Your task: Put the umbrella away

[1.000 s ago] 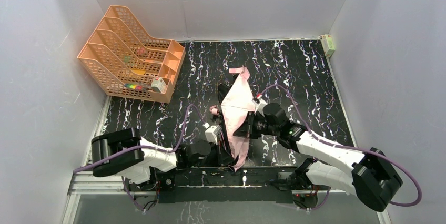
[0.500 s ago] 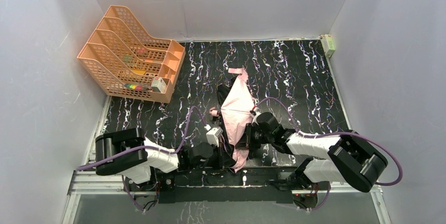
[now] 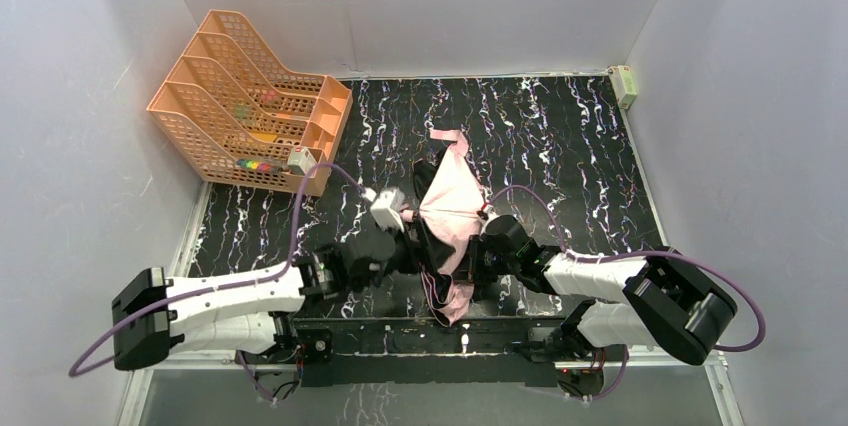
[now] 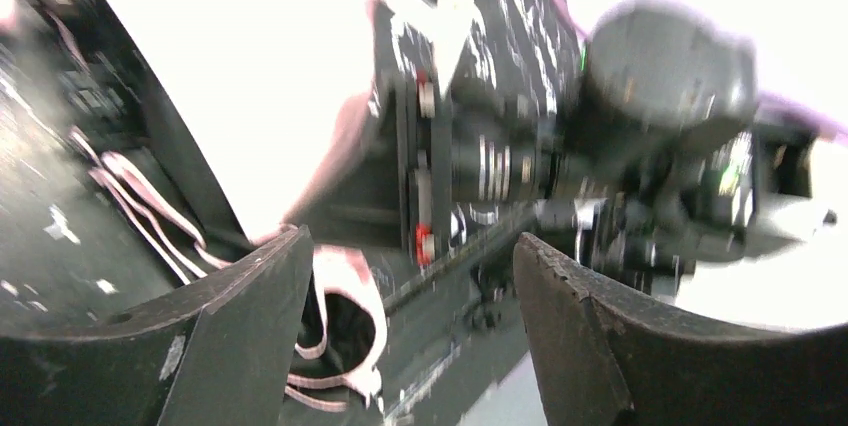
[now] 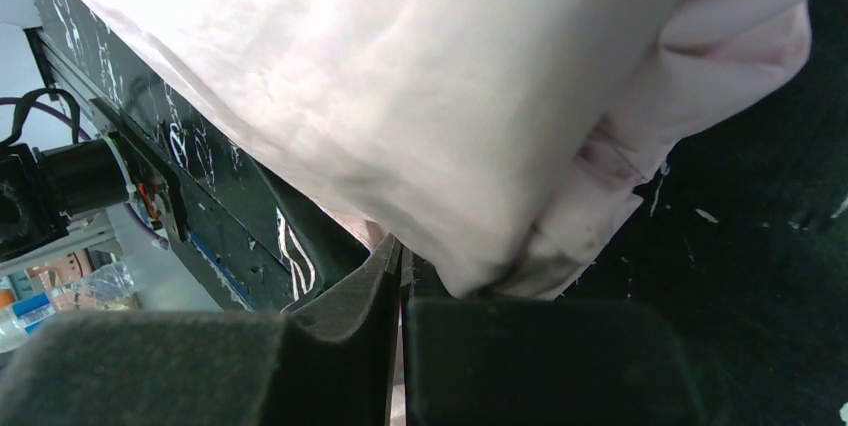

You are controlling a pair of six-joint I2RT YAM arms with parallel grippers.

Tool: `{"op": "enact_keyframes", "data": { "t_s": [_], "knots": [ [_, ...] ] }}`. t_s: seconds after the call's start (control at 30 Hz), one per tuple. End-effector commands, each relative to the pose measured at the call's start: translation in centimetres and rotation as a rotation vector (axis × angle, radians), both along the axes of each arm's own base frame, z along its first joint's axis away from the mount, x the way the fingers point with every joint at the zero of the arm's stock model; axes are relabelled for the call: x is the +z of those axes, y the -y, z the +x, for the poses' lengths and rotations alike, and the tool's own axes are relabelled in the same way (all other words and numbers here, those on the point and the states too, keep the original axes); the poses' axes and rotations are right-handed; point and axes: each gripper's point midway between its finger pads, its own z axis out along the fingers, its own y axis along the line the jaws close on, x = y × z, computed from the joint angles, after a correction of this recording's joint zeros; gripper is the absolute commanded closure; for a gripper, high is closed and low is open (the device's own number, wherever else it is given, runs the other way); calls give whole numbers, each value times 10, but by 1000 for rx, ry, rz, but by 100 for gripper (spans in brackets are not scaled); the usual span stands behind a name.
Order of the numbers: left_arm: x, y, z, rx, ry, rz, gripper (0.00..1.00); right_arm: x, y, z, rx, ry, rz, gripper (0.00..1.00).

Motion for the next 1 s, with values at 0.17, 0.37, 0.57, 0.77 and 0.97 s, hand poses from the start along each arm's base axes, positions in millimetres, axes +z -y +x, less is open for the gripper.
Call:
{"op": "enact_keyframes", "data": {
  "t_s": [0.17,0.37,0.57,0.77,0.97],
  "knots": [
    [37,-26,133,16,-81,163,22,-45,48,-9,-26,-2,-242,88],
    [28,-2,213,-81,-186,181,19,-41,51,-11,-33,3,-236,88],
    [2,21,263,-108,-284,150,19,-39,52,-12,-46,6,-220,88],
    [-11,27,283,-93,-314,195,18,-37,50,-12,-43,10,-212,88],
    [-17,34,278,-134,-343,168,32,-34,48,-11,-41,16,-203,88]
  ]
}}
